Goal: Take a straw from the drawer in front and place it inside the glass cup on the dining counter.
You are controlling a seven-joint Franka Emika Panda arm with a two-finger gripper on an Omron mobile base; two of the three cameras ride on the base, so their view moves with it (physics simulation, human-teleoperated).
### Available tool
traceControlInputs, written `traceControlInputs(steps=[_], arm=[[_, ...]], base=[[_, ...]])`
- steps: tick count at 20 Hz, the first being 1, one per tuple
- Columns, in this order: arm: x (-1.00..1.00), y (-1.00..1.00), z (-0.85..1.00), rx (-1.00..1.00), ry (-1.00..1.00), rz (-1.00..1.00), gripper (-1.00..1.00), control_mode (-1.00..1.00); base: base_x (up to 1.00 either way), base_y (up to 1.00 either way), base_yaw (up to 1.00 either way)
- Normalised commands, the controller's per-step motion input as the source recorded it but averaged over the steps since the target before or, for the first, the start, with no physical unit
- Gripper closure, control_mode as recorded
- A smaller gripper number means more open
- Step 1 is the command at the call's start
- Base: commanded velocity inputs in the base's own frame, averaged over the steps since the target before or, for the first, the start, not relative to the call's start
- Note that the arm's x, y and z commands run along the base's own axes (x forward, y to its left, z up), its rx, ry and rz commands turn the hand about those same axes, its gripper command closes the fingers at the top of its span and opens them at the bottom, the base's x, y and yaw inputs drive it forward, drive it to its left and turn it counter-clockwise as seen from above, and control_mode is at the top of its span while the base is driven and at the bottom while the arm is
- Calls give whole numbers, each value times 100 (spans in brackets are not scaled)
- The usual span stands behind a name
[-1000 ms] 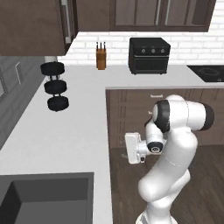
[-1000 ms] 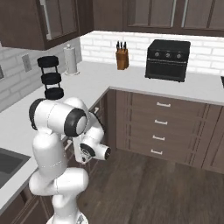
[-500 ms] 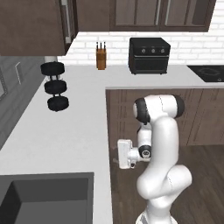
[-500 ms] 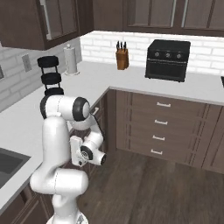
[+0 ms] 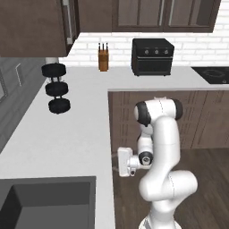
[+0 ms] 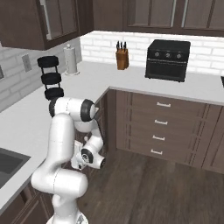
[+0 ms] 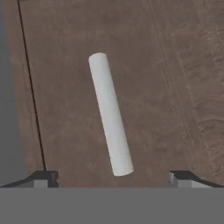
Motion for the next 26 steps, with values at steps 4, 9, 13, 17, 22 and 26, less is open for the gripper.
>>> traceControlInputs(steps=[4,9,13,17,22,26], arm=[[30,25,-19,0,0,3,-100,-100],[39,29,-11,0,0,3,-100,-100],[40,26,-20,0,0,1,-100,-100],[28,30,-29,0,0,1,-100,-100],[12,23,-20,0,1,1,100,-100],[0,-8,-1,0,0,0,100,-100]], base=[[0,0,0],[0,0,0],[0,0,0],[0,0,0],[0,0,0],[0,0,0]])
